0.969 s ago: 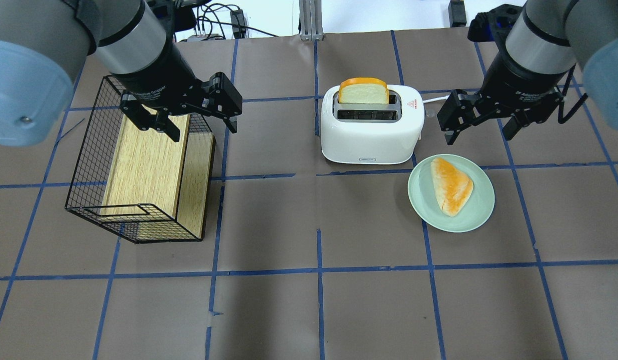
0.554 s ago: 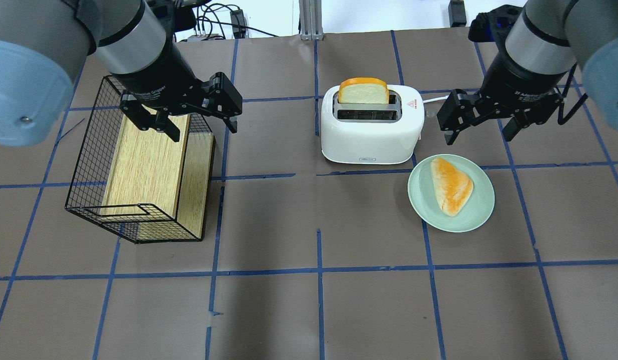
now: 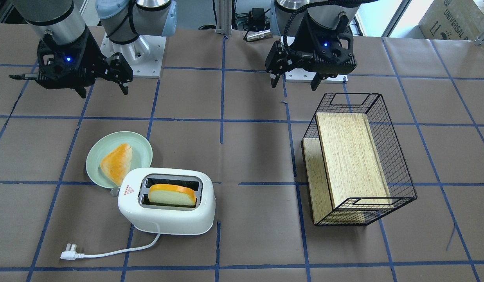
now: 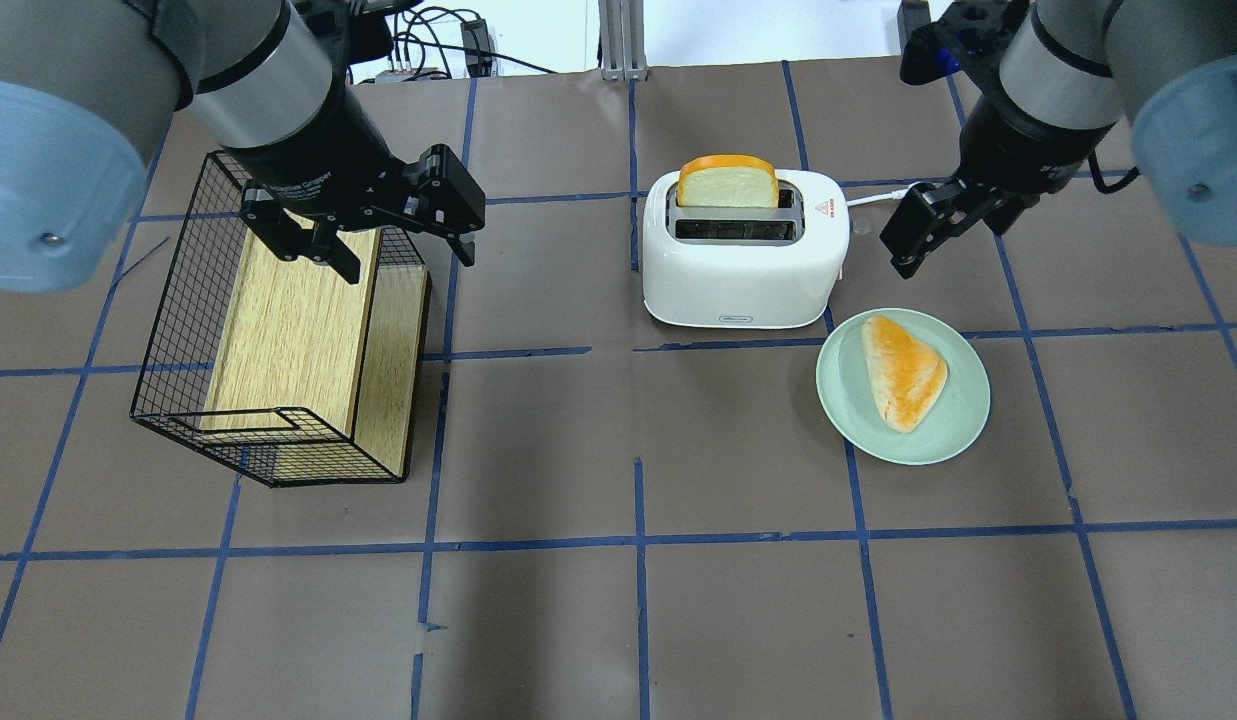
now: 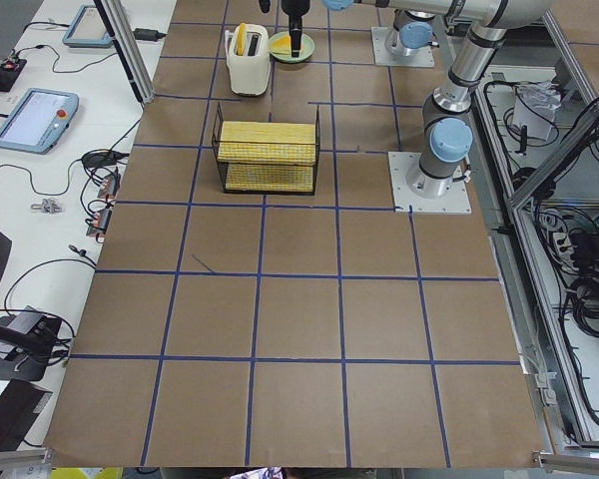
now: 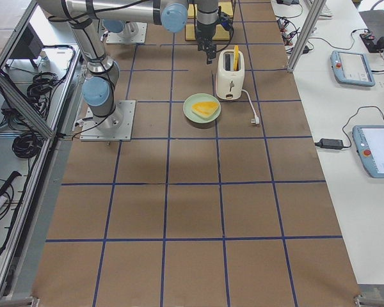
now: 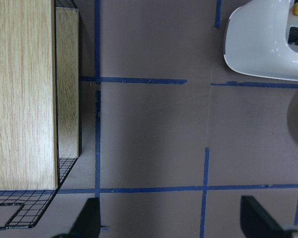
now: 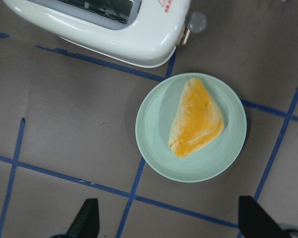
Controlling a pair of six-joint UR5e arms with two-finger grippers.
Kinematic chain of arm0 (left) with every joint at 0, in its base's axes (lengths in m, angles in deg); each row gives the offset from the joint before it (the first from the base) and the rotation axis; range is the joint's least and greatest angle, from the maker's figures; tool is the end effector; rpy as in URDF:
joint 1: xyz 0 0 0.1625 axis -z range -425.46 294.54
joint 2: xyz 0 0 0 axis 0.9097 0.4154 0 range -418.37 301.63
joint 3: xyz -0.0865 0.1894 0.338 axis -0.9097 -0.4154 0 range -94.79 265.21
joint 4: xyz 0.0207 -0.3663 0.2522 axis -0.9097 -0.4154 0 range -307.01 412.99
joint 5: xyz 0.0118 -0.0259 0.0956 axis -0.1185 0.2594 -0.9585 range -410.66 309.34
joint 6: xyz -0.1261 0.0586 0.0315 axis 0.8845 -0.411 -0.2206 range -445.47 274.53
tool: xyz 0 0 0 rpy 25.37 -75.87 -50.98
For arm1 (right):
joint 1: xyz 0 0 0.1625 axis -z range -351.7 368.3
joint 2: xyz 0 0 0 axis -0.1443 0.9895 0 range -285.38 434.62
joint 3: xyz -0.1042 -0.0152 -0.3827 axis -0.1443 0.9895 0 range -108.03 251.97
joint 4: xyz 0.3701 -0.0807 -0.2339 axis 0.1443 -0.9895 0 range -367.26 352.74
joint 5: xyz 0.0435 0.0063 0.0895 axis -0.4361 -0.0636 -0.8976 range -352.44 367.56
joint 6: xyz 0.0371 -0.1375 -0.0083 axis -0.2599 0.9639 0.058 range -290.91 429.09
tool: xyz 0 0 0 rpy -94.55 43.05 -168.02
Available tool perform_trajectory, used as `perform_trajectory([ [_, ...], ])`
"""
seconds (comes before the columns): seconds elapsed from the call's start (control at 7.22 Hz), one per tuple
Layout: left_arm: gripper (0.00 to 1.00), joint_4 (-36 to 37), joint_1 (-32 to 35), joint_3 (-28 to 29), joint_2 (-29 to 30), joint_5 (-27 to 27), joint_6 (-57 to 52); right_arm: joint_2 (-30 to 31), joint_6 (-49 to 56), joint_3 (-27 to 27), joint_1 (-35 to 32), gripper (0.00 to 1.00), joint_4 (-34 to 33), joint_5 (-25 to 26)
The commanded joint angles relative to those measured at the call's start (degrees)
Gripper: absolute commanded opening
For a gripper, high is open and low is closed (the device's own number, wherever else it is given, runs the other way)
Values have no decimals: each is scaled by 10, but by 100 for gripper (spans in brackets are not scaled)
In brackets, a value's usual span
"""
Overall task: Press toaster with right arm
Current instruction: 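Raise the right gripper and move it above the toaster's lever side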
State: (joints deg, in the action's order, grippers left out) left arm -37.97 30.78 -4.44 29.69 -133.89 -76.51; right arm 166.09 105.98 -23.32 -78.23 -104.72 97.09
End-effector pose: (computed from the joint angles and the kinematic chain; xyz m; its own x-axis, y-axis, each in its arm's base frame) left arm -0.2051 -0.4947 0.4370 -0.9917 -0.0457 0.1200 -0.0466 0.9989 -0.0046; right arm 0.1026 -0.5294 0.3950 -0.8346 -0.5499 0.0315 -0.5508 0.8328 -0.0557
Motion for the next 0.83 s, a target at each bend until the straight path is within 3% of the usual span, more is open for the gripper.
perform_trajectory([
  [0.0, 100, 0, 0, 0, 0, 0, 0, -42, 208, 5, 1, 78, -84, 31],
  [0.14, 100, 0, 0, 0, 0, 0, 0, -66, 295, 12, 1, 57, -90, 28],
  [0.28, 100, 0, 0, 0, 0, 0, 0, -99, 399, 17, 0, 38, -149, 29],
  [0.42, 100, 0, 0, 0, -1, 0, 0, -136, 422, 19, 1, 20, -181, 29],
  [0.55, 100, 0, 0, 0, 0, 0, 0, -151, 423, 17, 0, 8, -181, 24],
  [0.69, 100, 0, 0, 0, 0, 0, 0, -154, 427, 11, 0, 7, -181, 19],
])
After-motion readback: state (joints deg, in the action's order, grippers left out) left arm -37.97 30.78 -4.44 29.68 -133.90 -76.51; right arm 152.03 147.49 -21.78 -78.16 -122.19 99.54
